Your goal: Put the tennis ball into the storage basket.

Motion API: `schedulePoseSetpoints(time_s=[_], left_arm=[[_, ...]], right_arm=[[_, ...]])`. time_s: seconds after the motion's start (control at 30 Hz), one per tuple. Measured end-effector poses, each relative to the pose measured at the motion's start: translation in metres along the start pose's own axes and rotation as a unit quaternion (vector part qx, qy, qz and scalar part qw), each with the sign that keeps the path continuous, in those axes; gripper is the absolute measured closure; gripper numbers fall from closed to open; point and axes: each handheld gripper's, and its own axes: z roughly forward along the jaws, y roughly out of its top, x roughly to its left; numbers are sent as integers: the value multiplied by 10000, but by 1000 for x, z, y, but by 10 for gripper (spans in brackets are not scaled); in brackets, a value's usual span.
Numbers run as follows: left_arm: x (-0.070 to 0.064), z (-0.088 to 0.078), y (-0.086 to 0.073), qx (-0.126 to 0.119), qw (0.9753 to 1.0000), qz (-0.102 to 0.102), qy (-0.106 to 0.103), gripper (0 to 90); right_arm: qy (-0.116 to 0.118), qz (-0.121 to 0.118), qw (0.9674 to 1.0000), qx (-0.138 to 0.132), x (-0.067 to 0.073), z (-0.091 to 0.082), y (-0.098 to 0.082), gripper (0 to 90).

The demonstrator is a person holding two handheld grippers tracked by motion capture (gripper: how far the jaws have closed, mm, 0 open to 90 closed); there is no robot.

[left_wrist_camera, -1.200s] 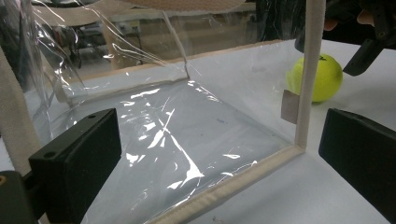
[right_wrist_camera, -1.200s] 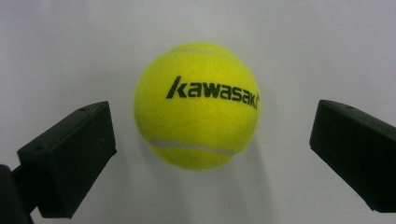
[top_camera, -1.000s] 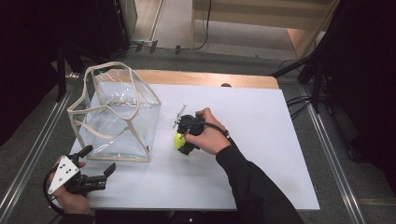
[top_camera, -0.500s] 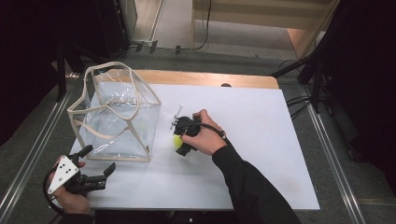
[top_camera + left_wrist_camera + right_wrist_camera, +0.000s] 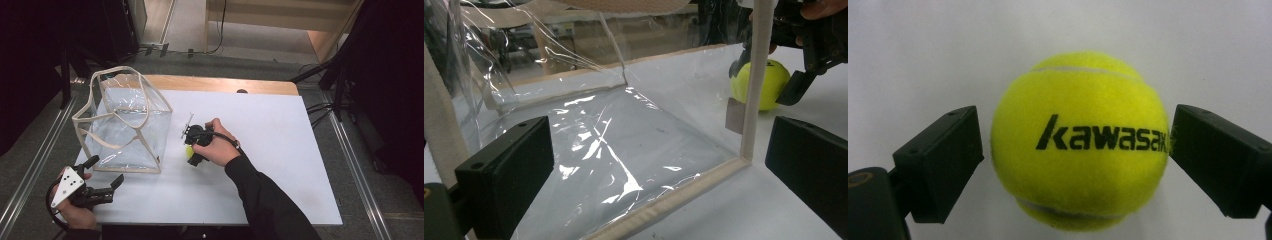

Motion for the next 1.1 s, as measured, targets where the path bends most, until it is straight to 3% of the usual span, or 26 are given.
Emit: schedulePoseSetpoints(time_s=[0.1,0.43,0.57,1.1], left_arm=[[0,0,0,-3,10000,-1,3,0],[0,0,0,-1,10000,-9,7,0],[0,0,0,2,10000,1,2,0],[0,0,0,-9,10000,-10,4,0]], right_arm=[[-36,8,10000,7,1,1,1,111],[-28,8,10000,72,1,5,2,132],[1,4,10000,33,-1,4,1,217],[33,53,10000,10,-1,1,2,228]])
